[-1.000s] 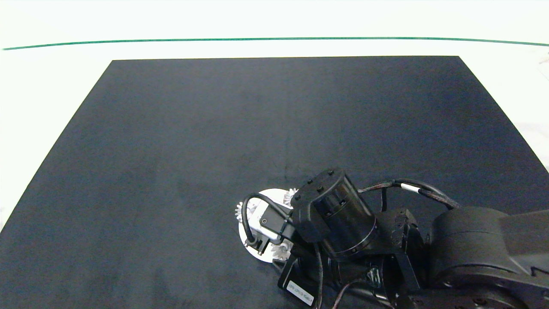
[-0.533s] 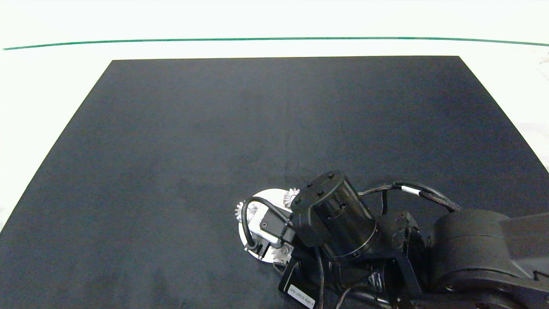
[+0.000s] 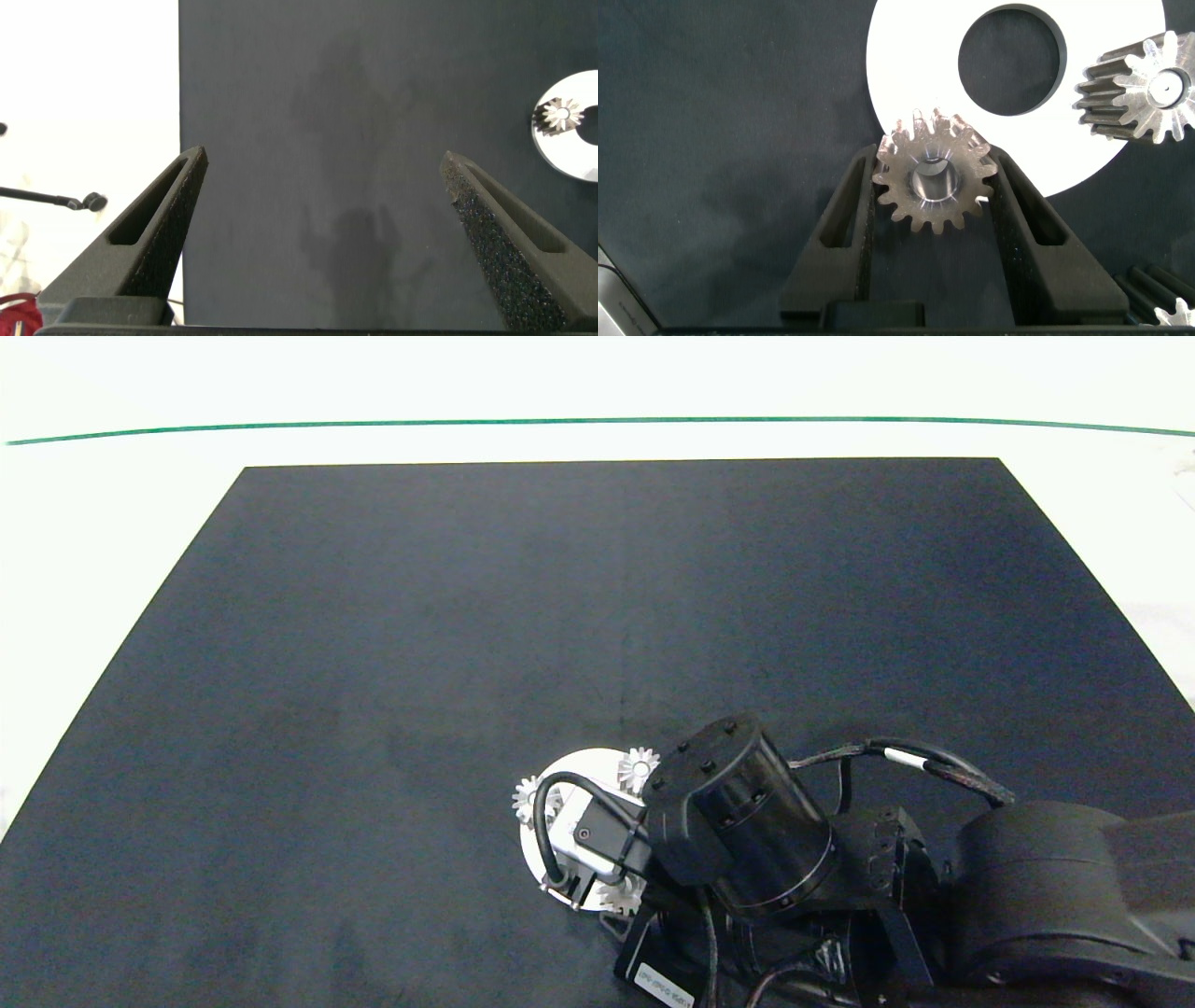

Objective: Remove an incorrectly installed larger gear and replace it with the correct smaller gear

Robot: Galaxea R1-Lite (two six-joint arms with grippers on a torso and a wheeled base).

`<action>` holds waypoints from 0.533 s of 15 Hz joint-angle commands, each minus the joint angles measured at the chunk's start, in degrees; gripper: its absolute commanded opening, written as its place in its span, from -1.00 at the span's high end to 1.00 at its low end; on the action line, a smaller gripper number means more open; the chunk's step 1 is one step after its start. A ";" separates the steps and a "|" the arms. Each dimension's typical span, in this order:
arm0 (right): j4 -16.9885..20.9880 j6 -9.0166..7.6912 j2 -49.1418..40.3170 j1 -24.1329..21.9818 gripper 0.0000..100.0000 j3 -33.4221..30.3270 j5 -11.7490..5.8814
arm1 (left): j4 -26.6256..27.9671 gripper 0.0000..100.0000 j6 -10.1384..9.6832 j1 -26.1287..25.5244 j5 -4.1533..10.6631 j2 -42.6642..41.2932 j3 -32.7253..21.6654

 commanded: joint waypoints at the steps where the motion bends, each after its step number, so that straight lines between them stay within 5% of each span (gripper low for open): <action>1: -1.24 -0.13 0.35 0.02 0.44 -0.27 -0.08 | 0.27 -1.00 0.05 0.02 0.02 0.03 0.00; 8: -1.68 -0.21 0.35 0.11 0.44 -0.10 -0.16 | 0.27 -1.00 0.32 0.02 0.02 0.03 0.00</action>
